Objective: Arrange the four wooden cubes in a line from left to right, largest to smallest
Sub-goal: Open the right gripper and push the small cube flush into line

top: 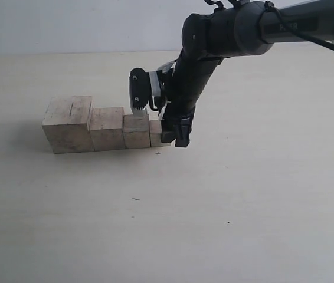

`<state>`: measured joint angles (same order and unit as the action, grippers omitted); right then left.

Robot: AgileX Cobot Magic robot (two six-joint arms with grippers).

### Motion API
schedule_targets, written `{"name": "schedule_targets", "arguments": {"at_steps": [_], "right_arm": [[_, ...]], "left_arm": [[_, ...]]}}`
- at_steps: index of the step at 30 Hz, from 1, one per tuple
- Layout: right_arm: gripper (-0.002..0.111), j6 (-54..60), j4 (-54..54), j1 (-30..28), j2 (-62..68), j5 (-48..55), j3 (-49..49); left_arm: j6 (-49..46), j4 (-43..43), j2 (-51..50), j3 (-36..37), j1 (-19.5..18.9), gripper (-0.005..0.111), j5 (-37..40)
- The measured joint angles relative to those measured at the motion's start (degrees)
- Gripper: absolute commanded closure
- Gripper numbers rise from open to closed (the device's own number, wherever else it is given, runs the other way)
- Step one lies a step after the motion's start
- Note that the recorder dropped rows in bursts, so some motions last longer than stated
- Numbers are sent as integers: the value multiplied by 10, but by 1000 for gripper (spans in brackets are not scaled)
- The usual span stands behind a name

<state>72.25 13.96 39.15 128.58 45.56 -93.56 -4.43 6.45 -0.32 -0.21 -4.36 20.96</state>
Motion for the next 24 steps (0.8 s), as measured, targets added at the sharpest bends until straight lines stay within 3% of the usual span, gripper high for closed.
{"name": "schedule_targets", "arguments": {"at_steps": [13,24], "right_arm": [[54,-121,-44,0,-28,4,0],[54,-243,-77,0,-64,71,0]], "left_arm": [[0,0,0,0,0,107,0],[0,0,0,0,0,107,0]]}}
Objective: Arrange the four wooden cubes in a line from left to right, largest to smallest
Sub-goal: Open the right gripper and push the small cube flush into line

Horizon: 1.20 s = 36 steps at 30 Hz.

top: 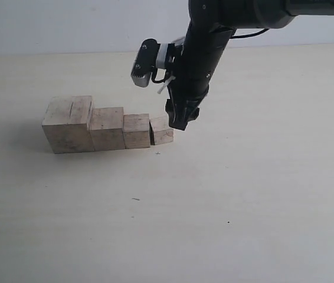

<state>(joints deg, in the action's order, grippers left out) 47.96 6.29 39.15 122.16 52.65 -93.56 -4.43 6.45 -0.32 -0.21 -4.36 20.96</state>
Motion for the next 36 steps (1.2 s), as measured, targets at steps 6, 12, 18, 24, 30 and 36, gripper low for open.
{"name": "schedule_targets", "arguments": {"at_steps": [6,12,18,24,30,36], "right_arm": [[56,-109,-54,0,5,-17,0],[74,-217,-94,0,33,-45,0],[101,-261,-96,0,46,-48,0],[108,-300,-82,0,47,-44,0],[108,-300,-51,0,47,-43,0],[108,-300,-33,0,47,-34,0]], "left_arm": [[0,0,0,0,0,107,0],[0,0,0,0,0,107,0],[0,0,0,0,0,107,0],[0,0,0,0,0,107,0],[0,0,0,0,0,107,0],[0,0,0,0,0,107,0]]}}
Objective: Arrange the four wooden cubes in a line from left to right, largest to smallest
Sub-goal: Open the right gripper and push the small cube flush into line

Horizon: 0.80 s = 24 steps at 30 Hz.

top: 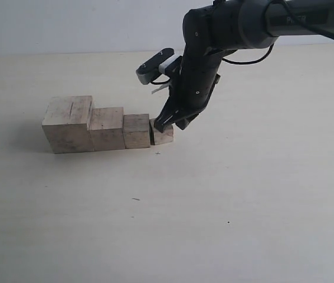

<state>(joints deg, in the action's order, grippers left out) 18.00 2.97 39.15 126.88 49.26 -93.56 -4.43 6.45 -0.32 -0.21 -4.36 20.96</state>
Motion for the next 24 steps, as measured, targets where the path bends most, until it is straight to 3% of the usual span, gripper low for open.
{"name": "schedule_targets", "arguments": {"at_steps": [18,24], "right_arm": [[108,6,50,1,0,12,0],[108,-8,7,1,0,12,0]], "left_arm": [[0,0,0,0,0,107,0],[0,0,0,0,0,107,0]]}}
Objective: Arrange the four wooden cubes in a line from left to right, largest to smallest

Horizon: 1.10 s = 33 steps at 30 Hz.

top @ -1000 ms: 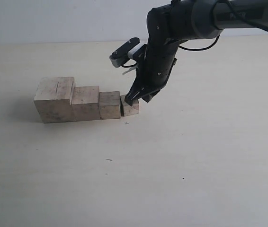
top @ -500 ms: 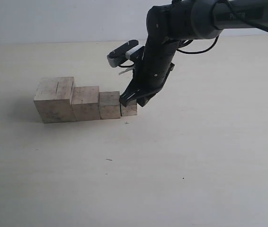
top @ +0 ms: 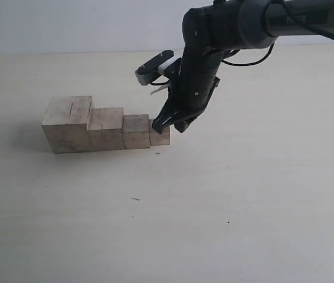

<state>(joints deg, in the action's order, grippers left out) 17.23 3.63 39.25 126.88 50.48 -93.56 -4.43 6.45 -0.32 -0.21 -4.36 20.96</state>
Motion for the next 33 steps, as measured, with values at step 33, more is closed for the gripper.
{"name": "schedule_targets", "arguments": {"at_steps": [33], "right_arm": [[108,-121,98,0,-369,-247,289]], "left_arm": [[0,0,0,0,0,107,0]]}}
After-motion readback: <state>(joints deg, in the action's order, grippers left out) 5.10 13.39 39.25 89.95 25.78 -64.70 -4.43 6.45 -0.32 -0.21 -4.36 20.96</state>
